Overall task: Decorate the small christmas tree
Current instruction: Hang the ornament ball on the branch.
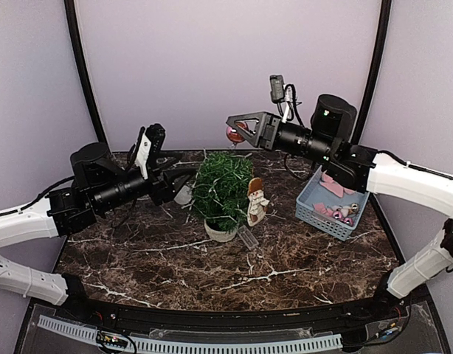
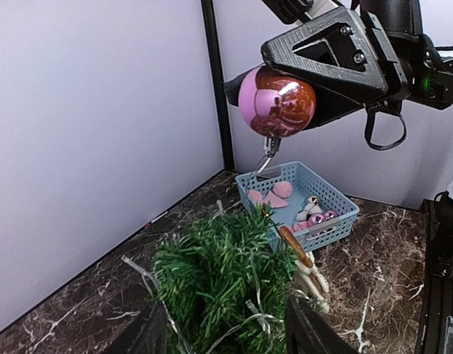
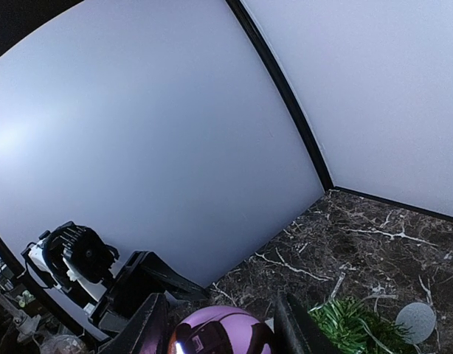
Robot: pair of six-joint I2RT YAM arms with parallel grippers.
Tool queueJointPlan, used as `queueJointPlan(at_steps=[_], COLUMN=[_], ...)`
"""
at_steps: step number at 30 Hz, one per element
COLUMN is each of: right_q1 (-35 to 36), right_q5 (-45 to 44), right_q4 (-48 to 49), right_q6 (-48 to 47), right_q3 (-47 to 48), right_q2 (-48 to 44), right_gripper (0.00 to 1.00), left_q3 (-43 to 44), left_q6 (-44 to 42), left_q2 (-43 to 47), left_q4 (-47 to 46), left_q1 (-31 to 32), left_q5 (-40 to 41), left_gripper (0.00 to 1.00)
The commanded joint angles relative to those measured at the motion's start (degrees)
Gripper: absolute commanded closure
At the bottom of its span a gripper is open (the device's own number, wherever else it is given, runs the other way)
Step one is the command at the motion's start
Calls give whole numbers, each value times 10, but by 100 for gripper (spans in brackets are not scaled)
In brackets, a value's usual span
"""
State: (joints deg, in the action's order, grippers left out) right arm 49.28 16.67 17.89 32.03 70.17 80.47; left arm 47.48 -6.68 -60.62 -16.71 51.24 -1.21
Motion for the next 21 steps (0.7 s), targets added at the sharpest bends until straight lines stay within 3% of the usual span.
queueJointPlan(at_steps=[1,9,21], right_q1=[9,19,43], right_q5=[-30,-18,8], right_q4=[-14,-29,-70], right_q6=[-34,-51,-87], right_q3=[41,100,198], right_q2=[20,81,171], right_gripper=[56,56,56], left_q3=[4,7,-19], left_q6=[52,169,199], left_q2=[37,58,61], left_q4=[85,149,140], left_q1=[-18,-122,-134], left_q5=[68,-25,-28], left_gripper=[40,33,31])
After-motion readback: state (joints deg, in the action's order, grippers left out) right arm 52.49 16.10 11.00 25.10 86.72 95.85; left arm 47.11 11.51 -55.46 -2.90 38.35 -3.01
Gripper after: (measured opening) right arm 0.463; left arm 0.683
